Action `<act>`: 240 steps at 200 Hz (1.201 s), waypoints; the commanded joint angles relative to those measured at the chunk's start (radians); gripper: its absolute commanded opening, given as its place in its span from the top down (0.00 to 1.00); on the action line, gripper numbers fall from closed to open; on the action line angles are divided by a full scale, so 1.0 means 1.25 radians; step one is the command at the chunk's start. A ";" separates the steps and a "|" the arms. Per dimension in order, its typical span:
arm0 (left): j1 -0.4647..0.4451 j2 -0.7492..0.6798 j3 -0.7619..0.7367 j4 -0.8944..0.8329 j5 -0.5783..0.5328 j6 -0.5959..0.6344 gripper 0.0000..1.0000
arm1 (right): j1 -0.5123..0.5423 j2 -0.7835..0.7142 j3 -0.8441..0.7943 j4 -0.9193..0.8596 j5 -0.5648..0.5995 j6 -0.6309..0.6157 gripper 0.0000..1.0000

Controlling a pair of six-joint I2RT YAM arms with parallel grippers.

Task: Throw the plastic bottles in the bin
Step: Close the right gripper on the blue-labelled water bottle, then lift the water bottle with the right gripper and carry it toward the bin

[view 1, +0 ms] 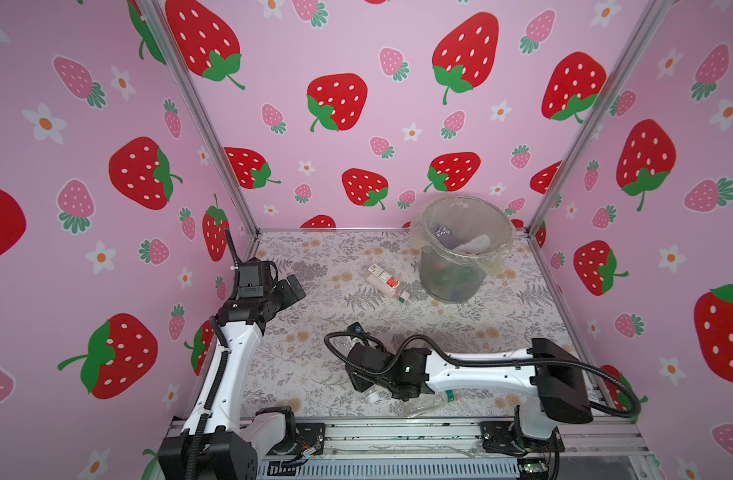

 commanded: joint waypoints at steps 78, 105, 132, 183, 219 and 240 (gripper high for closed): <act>0.000 0.021 0.029 -0.002 0.004 -0.005 0.01 | -0.187 -0.366 -0.128 0.010 0.162 -0.155 0.40; 0.002 0.026 0.029 0.001 0.034 -0.003 0.01 | -0.232 -0.449 -0.170 0.030 0.211 -0.195 0.40; 0.006 0.043 0.034 -0.002 0.060 0.000 0.01 | -0.299 -0.483 -0.169 0.009 0.209 -0.215 0.41; 0.017 0.050 0.038 -0.006 0.068 -0.005 0.01 | -0.379 -0.517 -0.181 -0.014 0.193 -0.290 0.39; 0.017 0.044 0.036 -0.005 0.094 -0.008 0.01 | -0.446 -0.568 -0.205 -0.020 0.186 -0.304 0.39; 0.017 0.046 0.037 -0.004 0.109 -0.008 0.01 | -0.479 -0.605 -0.212 -0.040 0.184 -0.306 0.39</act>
